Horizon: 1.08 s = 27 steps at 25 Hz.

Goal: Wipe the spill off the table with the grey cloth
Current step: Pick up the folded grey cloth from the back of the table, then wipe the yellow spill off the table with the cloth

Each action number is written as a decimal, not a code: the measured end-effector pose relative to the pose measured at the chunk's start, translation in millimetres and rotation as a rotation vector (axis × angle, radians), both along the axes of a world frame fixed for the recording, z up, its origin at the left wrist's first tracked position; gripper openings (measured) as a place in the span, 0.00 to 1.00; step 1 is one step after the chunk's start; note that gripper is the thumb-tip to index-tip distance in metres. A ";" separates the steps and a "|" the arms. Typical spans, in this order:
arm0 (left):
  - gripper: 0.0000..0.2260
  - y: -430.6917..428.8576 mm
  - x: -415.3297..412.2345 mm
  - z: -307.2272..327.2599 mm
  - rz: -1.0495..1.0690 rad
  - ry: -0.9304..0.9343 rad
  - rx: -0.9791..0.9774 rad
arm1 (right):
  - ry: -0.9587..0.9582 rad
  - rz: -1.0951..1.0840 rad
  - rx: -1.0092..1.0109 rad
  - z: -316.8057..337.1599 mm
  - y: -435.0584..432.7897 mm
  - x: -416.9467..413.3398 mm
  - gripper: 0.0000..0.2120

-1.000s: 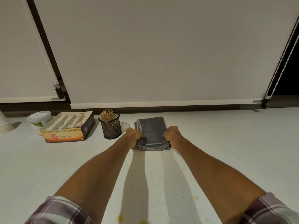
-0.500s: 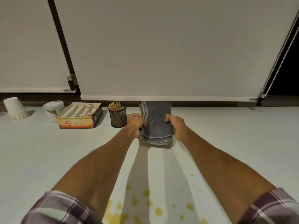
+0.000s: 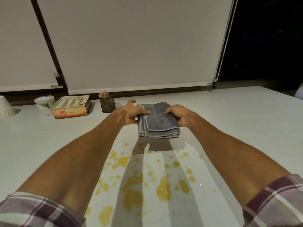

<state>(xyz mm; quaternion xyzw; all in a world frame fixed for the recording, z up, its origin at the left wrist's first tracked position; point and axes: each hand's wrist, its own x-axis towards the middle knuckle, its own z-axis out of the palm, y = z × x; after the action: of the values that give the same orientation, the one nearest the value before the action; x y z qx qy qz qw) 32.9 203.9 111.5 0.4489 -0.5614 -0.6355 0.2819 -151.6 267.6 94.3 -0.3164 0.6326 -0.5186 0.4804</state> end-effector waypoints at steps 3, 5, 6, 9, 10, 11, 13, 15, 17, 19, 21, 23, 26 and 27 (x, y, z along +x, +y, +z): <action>0.40 45.5 2.9 -5.7 -0.100 -0.023 -0.056 | -0.047 0.010 0.015 -0.8 51.8 -2.1 0.02; 0.35 70.5 1.4 -8.8 -0.157 -0.036 -0.097 | -0.051 -0.024 0.035 -4.6 77.5 -8.4 0.06; 0.34 80.8 -0.5 -10.2 -0.172 -0.048 -0.115 | -0.045 -0.045 0.047 -5.6 89.3 -11.8 0.06; 0.34 106.2 -10.8 -16.9 -0.189 -0.086 -0.139 | -0.004 -0.066 0.104 -12.5 119.3 -23.2 0.04; 0.34 112.7 -15.9 -21.0 -0.194 -0.112 -0.146 | 0.006 -0.064 0.130 -16.3 127.1 -27.4 0.02; 0.35 118.2 -21.6 -26.0 -0.203 -0.143 -0.157 | 0.021 -0.065 0.152 -20.9 134.4 -31.4 0.01; 0.38 126.5 -34.1 -37.9 -0.225 -0.194 -0.183 | 0.051 -0.080 0.175 -31.9 145.2 -40.9 0.03; 0.40 132.6 -45.2 -49.9 -0.252 -0.242 -0.215 | 0.097 -0.110 0.167 -41.3 154.1 -49.1 0.02; 0.39 136.4 -54.7 -61.5 -0.305 -0.319 -0.260 | 0.158 -0.131 0.164 -49.1 161.3 -56.0 0.01; 0.36 140.6 -63.0 -70.4 -0.365 -0.452 -0.314 | 0.212 -0.142 0.185 -56.5 165.6 -62.2 0.02; 0.36 143.9 -67.9 -78.3 -0.407 -0.664 -0.432 | 0.306 -0.140 0.221 -63.8 164.7 -64.3 0.05; 0.40 147.5 -66.3 -81.7 -0.391 -0.850 -0.566 | 0.534 -0.127 0.266 -68.6 160.5 -64.1 0.12; 0.42 149.6 -45.1 -80.2 -0.314 -0.964 -0.743 | 0.996 -0.145 0.305 -64.1 155.6 -51.5 0.19; 0.41 148.0 -32.8 -80.2 -0.272 -0.984 -0.797 | 1.096 -0.129 0.274 -61.2 153.9 -45.1 0.21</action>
<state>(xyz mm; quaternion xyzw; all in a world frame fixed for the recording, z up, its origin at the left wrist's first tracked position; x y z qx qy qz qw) 0.2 352.0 31.3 0.4737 -0.8696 -0.1285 0.0538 -196.8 421.5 33.1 -0.4347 0.8690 -0.2204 0.0859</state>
